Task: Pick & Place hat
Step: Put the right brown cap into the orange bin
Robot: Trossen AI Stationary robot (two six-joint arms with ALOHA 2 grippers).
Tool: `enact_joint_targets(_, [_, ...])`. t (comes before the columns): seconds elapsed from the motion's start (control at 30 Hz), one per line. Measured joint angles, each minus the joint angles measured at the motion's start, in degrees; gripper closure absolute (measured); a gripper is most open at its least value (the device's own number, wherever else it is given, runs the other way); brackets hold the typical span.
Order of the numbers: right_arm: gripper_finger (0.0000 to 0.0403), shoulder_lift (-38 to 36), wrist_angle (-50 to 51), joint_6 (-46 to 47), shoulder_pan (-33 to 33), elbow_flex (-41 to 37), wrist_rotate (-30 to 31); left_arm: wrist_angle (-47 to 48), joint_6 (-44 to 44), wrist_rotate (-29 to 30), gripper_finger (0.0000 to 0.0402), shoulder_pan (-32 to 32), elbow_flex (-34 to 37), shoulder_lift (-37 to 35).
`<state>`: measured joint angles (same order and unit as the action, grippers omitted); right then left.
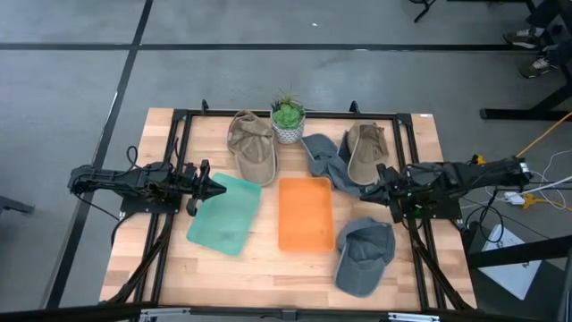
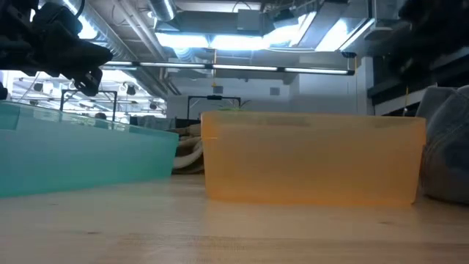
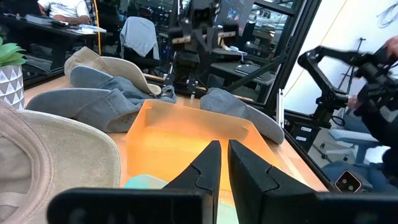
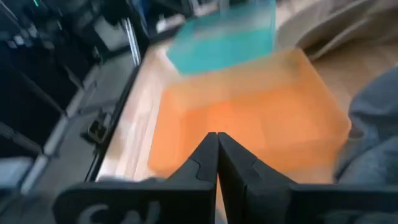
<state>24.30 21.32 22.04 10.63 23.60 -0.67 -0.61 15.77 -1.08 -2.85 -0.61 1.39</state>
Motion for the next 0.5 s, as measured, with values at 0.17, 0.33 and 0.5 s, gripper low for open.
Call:
enact_joint_targets(0.17, [0.0395, 13.64, 10.46, 0.0, 2.38, 13.76, 0.0, 0.01, 0.0, 0.0, 0.0373, 0.02, 0.01, 0.0])
enact_joint_targets(0.33, [0.0395, 29.07, 14.65, -0.02, 5.28, 24.21, 0.02, 0.0, 0.0, 0.0, 0.0374, 0.01, 0.0, 0.0])
enact_joint_targets(0.5, [0.0395, 43.61, 14.63, 0.0, 7.74, 32.83, 0.02, 0.01, 0.02, 0.0, 0.0373, 0.0, -0.01, 0.0])
